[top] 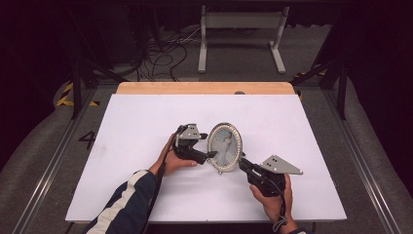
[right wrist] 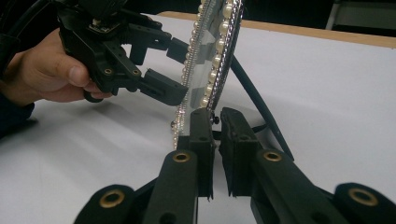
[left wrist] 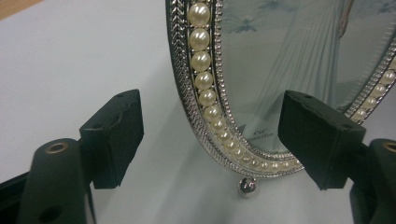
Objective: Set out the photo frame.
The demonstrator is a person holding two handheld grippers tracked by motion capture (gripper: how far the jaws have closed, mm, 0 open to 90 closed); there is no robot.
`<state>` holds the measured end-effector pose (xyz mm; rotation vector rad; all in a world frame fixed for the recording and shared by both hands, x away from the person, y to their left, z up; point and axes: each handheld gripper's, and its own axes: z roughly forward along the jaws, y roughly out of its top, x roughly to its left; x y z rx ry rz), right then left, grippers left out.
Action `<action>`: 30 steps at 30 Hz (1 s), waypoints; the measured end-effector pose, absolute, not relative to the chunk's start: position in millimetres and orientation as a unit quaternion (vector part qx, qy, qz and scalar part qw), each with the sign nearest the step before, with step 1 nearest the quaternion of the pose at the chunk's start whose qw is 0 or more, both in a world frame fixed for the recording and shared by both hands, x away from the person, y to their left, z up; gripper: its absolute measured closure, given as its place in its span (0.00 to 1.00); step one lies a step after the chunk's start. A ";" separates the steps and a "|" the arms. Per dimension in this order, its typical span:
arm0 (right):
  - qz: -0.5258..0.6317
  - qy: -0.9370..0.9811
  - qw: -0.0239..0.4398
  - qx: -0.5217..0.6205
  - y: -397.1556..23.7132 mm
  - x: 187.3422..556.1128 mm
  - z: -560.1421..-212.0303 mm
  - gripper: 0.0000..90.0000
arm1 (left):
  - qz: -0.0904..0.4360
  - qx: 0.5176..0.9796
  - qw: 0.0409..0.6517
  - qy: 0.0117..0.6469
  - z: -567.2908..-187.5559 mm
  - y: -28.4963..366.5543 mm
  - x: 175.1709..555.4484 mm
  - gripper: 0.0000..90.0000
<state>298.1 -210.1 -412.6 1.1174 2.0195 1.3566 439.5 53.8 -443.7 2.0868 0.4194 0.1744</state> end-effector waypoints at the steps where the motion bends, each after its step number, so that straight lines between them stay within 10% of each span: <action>1: 0.493 0.734 0.231 0.405 -210.1 298.3 -412.8 0.93 | 0.067 0.855 0.485 0.171 -444.2 52.4 439.6 0.26; 30: 0.491 0.732 0.226 0.415 -211.2 308.8 -416.1 0.94 | 0.061 0.871 0.466 0.142 -439.5 57.6 431.0 0.48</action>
